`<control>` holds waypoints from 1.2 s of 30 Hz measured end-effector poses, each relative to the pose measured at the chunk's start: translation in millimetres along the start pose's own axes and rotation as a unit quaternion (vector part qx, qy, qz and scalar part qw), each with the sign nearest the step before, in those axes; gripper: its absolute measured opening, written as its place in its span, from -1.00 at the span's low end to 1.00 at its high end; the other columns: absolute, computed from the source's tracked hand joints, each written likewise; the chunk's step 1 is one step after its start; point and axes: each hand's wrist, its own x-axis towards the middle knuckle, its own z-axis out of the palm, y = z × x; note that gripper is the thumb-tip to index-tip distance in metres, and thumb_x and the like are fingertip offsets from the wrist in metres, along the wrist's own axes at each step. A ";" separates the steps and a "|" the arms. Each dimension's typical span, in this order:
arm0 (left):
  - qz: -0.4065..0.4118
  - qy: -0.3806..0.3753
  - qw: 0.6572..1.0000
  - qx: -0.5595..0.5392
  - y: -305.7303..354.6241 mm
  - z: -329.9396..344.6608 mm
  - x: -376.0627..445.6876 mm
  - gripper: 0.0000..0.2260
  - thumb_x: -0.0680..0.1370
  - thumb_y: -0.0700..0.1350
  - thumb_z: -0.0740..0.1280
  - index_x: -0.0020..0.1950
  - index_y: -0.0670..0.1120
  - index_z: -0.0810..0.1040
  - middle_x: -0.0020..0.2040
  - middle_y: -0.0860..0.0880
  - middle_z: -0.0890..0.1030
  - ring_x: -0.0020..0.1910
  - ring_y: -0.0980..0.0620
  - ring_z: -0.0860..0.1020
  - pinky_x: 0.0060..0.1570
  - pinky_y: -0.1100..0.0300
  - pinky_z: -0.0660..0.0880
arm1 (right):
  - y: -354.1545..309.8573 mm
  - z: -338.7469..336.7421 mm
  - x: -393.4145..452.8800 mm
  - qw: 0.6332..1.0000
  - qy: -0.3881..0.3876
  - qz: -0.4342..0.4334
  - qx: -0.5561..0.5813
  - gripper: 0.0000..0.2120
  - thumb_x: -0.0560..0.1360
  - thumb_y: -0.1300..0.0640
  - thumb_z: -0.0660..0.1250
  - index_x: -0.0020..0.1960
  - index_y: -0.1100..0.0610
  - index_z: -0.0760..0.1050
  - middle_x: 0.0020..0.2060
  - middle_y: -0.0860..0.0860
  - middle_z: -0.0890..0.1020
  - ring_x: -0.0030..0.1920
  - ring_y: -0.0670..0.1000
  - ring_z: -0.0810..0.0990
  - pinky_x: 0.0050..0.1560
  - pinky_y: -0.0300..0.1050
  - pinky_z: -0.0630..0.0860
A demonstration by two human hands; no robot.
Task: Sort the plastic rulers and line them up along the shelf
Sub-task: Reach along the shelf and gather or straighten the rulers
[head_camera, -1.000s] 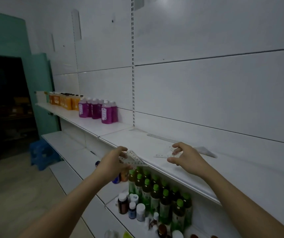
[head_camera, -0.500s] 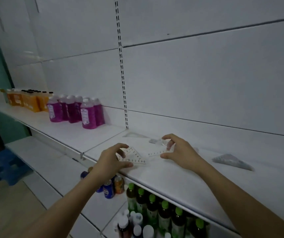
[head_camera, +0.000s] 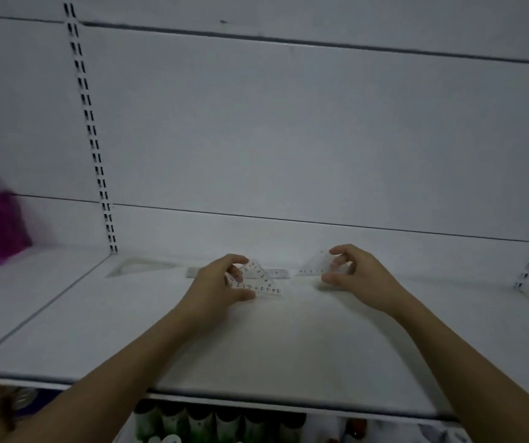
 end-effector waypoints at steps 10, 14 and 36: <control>0.006 0.026 1.000 0.008 26.5 33.4 32.1 -0.53 0.42 -0.05 0.51 0.30 0.02 0.49 -0.05 0.12 0.55 -0.23 0.18 0.45 -0.22 0.36 0.35 | 44.7 -24.8 23.1 0.991 -0.051 0.020 -0.123 -0.44 0.42 -0.09 0.47 0.32 0.12 0.45 0.20 0.04 0.50 0.12 -0.03 0.47 0.08 -0.24 0.34; -0.008 0.031 0.999 0.004 34.6 46.4 36.9 -0.52 0.41 -0.02 0.51 0.31 0.01 0.51 -0.01 0.09 0.57 -0.21 0.17 0.47 -0.19 0.34 0.36 | 50.0 -18.3 28.3 0.988 -0.088 0.012 -0.129 -0.41 0.43 -0.14 0.44 0.35 0.12 0.43 0.23 0.04 0.47 0.21 0.01 0.45 0.16 -0.23 0.36; 0.014 0.001 0.998 0.057 89.0 146.4 67.3 -0.51 0.47 0.05 0.44 0.36 -0.06 0.46 0.21 -0.03 0.46 0.11 0.08 0.44 0.10 0.28 0.32 | 133.5 -48.6 11.7 0.974 -0.087 0.009 -0.209 -0.58 0.65 0.00 0.07 0.50 0.00 0.25 0.45 0.02 0.28 0.42 0.08 0.28 0.45 0.07 0.18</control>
